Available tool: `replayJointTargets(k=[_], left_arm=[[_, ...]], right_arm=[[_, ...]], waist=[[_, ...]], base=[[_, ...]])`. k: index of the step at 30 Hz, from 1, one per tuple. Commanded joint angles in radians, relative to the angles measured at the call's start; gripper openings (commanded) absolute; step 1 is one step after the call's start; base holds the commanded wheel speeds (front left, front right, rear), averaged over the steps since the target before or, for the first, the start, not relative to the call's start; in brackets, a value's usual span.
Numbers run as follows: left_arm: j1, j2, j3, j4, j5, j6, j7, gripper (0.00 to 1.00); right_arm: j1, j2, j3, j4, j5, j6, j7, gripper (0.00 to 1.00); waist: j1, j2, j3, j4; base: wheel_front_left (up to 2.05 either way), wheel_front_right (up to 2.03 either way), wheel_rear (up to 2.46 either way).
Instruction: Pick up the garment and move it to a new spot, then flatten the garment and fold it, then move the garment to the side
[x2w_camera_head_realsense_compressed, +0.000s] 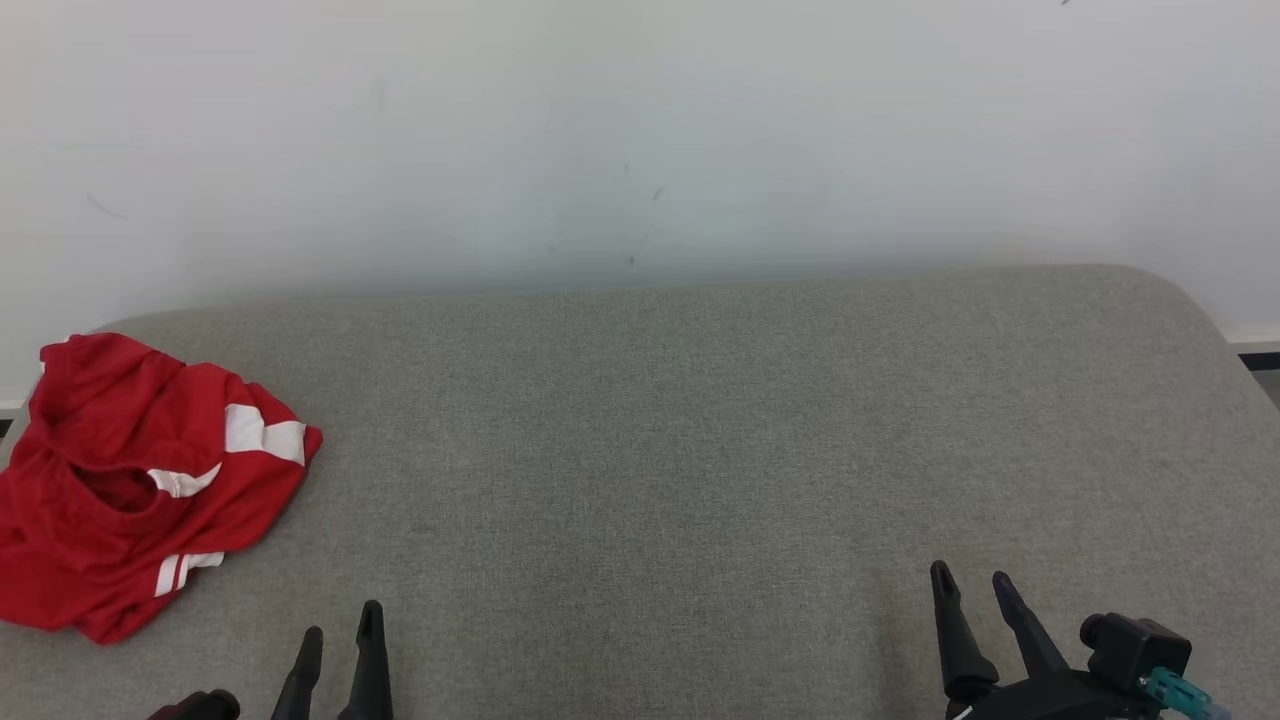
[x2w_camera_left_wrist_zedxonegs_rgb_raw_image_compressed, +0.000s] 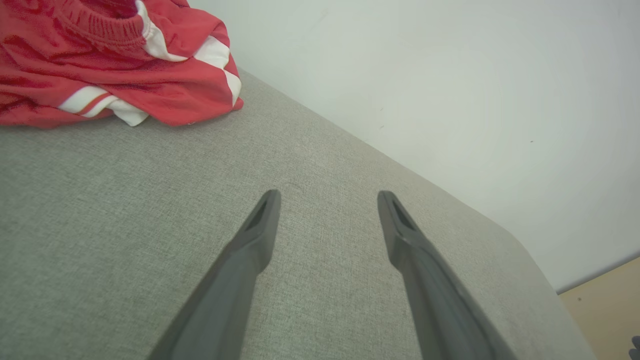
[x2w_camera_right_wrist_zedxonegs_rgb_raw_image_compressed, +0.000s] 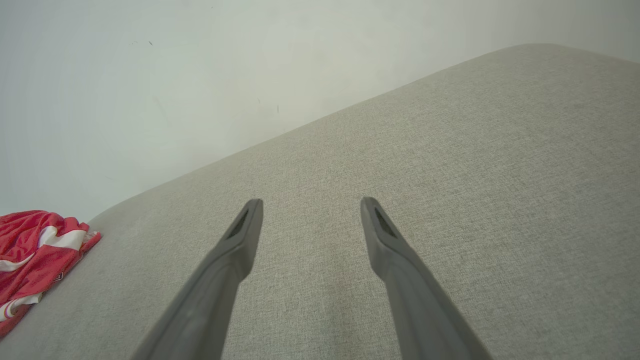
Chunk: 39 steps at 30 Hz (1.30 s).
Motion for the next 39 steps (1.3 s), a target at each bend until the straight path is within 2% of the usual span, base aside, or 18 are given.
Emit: replayJointTargets(k=[1, 26, 39], left_arm=[[-0.002, 0.006, 0.0, -0.008, 0.01, 0.003, -0.005, 1.0], [-0.005, 0.008, -0.003, -0.003, 0.302, 0.011, -0.068, 1.0], [-0.01, 0.008, -0.009, 0.025, 0.367, 0.018, -0.091, 1.0]], right_arm=[[0.002, -0.003, 0.002, -0.007, -0.014, -0.001, -0.006, 1.0], [0.014, -0.004, 0.012, 0.017, -0.258, -0.002, -0.073, 1.0], [0.02, -0.004, 0.018, 0.034, -0.354, -0.002, -0.098, 1.0]], waist=[[0.0, 0.0, 0.0, 0.0], [0.0, 0.0, -0.018, 0.01], [0.0, 0.0, -0.025, 0.012]], base=[[0.0, 0.0, 0.0], [0.0, 0.0, 0.0], [0.0, 0.0, 0.0]])
